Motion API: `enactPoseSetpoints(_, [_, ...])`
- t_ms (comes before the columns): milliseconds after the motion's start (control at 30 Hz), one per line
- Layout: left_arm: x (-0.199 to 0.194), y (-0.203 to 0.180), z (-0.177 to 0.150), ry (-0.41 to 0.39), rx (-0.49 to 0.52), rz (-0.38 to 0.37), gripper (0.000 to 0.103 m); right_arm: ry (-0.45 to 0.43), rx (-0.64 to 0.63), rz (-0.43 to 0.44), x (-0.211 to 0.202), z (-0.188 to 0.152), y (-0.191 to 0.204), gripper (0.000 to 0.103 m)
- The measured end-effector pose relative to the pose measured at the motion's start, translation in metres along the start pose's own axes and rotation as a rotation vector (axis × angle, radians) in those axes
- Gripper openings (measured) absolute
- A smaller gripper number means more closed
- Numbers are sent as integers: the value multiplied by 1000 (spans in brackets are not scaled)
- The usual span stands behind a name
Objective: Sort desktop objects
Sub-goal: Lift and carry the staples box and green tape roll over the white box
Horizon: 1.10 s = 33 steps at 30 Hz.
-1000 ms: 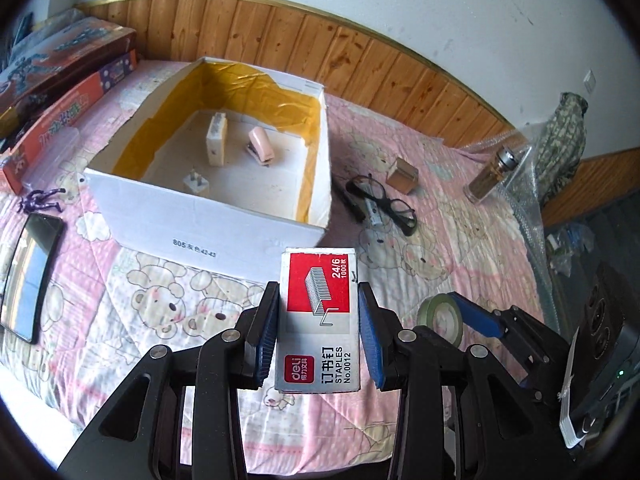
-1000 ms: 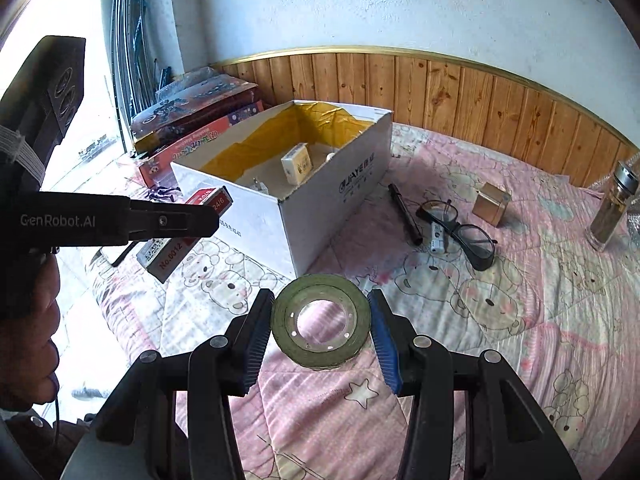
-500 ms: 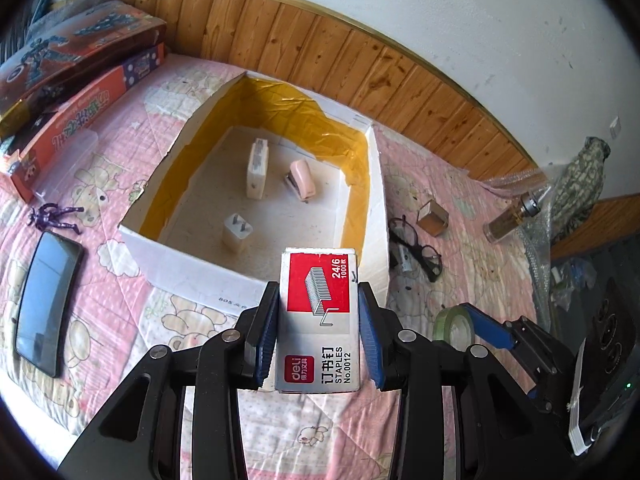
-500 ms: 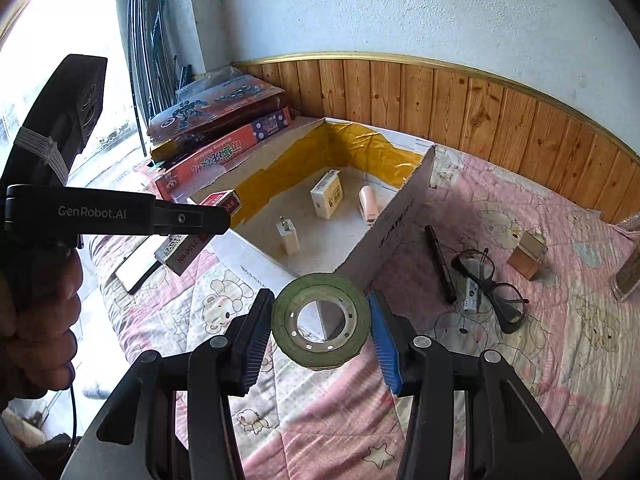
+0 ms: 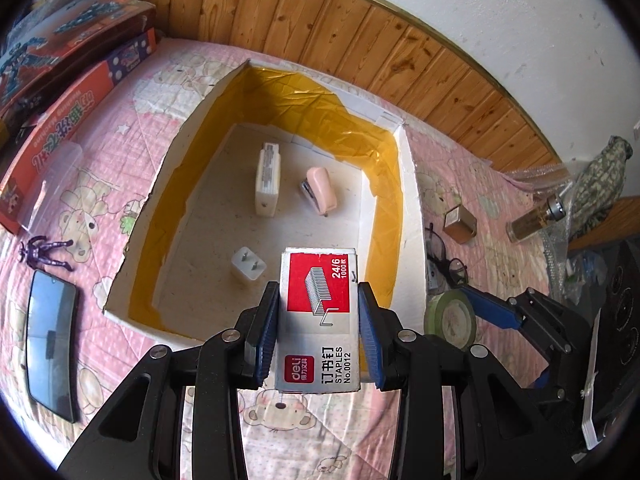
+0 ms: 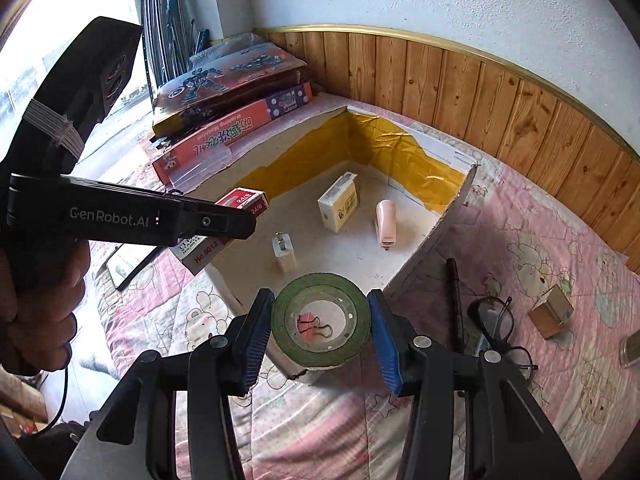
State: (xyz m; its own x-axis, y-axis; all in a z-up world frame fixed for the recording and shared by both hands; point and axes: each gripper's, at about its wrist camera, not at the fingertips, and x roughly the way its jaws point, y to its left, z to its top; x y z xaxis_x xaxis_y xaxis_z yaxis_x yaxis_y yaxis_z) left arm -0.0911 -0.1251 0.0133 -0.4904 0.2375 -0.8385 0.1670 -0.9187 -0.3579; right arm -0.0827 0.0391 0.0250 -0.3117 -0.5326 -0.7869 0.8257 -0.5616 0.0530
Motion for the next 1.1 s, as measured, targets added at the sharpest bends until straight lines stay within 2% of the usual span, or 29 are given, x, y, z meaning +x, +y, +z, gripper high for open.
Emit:
enactPoseSetpoints(200, [23,-1,14,57,-45,-14,38,52,-3,50,24,19,-16,49])
enactPoseSetpoints(500, [57,12,21,162,-203,-29,38,119,-93,46,55,43,-35,49])
enactPoseSetpoints(667, [71,12,19,211,-248,-39,38,138,-129,27,67,60,-47,49])
enactPoseSetpoints(1000, [97,24,18,289,-455,-51,38,241,-271,30,102,83,-52,49])
enactPoseSetpoints(1100, [105,29,17,308,-509,-56,39,279,-268,37,113,89,-57,49])
